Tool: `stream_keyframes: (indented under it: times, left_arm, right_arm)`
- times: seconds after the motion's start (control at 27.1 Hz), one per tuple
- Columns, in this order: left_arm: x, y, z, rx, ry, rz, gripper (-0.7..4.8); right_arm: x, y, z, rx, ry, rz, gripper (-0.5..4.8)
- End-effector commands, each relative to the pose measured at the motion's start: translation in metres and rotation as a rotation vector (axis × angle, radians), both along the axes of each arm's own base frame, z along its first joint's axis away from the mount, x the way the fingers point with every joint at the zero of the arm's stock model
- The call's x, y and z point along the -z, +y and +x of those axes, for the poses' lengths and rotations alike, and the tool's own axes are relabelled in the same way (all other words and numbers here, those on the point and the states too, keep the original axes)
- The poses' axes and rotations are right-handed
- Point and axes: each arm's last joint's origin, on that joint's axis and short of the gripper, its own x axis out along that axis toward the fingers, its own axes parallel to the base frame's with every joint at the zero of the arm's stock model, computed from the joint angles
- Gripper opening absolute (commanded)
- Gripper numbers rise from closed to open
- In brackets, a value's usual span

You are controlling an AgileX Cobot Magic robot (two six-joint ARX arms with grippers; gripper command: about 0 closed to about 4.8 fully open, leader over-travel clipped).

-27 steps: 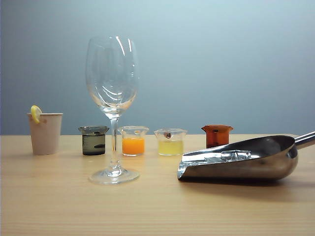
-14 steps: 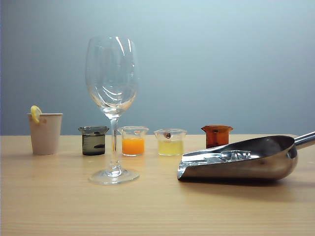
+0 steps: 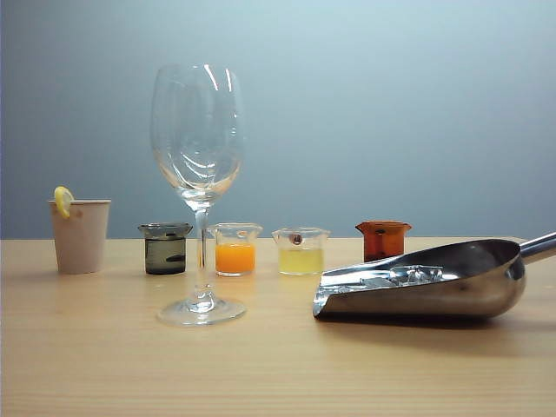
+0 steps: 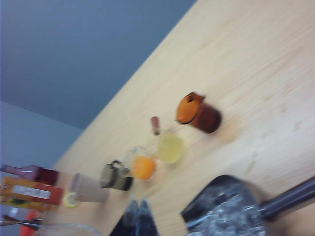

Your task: Pick up the ice scoop on the desk filled with ice cubes, pour the ice into the goblet, and finally put the scoop back on the table.

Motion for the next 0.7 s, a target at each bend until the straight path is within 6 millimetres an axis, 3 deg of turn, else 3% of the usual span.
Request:
stream_keyframes:
  times: [0.04, 0.18, 0.33, 0.7]
  left_arm:
    - [-0.002, -0.002, -0.003, 0.044, -0.005, -0.004, -0.05]
    - [0.0, -0.006, -0.002, 0.095, 0.032, -0.023, -0.06]
    - [0.0, -0.008, 0.002, 0.116, 0.038, -0.018, -0.05]
    - [0.005, -0.02, 0.027, 0.129, 0.133, 0.022, -0.06]
  right_arm:
    - [0.016, 0.009, 0.003, 0.027, 0.026, 0.094, -0.06]
    - [0.053, 0.022, 0.006, 0.026, 0.054, 0.168, -0.06]
    - [0.074, 0.025, 0.008, 0.08, 0.044, 0.209, -0.06]
    - [0.107, 0.022, 0.007, 0.204, 0.085, 0.207, -0.06]
